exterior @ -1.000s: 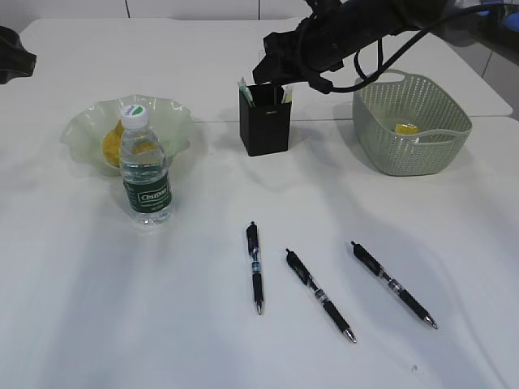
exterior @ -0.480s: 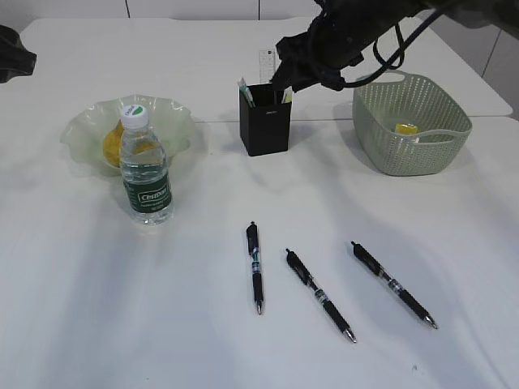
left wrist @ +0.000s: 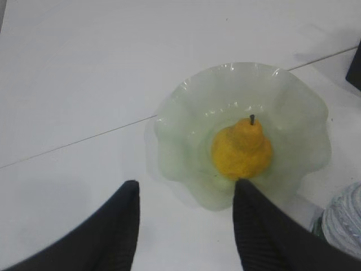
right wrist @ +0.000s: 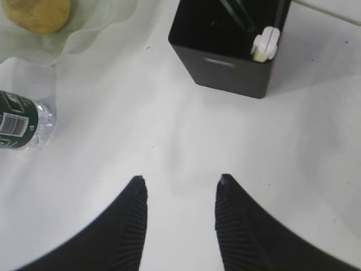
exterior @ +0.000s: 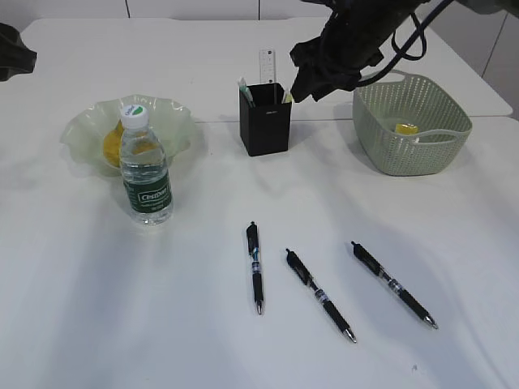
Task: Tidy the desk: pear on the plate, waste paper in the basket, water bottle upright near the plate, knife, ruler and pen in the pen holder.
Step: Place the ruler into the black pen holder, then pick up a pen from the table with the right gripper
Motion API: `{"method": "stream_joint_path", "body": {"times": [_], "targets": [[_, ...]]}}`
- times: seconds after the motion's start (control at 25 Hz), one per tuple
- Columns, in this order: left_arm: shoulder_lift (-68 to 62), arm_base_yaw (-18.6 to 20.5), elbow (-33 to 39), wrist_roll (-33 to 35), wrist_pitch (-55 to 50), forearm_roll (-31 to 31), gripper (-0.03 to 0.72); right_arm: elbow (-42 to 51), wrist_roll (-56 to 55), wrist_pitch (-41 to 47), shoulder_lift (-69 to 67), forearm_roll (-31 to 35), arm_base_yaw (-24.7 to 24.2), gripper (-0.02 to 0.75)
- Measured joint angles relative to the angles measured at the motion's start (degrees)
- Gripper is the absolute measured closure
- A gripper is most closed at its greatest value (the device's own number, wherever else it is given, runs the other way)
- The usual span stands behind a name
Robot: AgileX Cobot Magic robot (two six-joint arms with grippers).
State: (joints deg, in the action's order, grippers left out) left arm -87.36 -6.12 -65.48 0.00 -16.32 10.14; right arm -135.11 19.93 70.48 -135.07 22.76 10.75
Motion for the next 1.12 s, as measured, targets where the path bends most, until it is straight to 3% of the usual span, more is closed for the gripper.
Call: {"method": "stream_joint_path", "body": {"times": [0.68, 1.12], "targets": [[0.0, 0.0, 0.0, 0.0, 0.2, -0.4, 0.312, 0.0, -6.6, 0.9, 4.9, -10.0, 2.0, 0.436], [0.0, 0.0, 0.0, 0.0, 0.2, -1.0, 0.312, 13.3, -7.9, 0.9, 11.4, -14.6, 3.6, 0.436]]}}
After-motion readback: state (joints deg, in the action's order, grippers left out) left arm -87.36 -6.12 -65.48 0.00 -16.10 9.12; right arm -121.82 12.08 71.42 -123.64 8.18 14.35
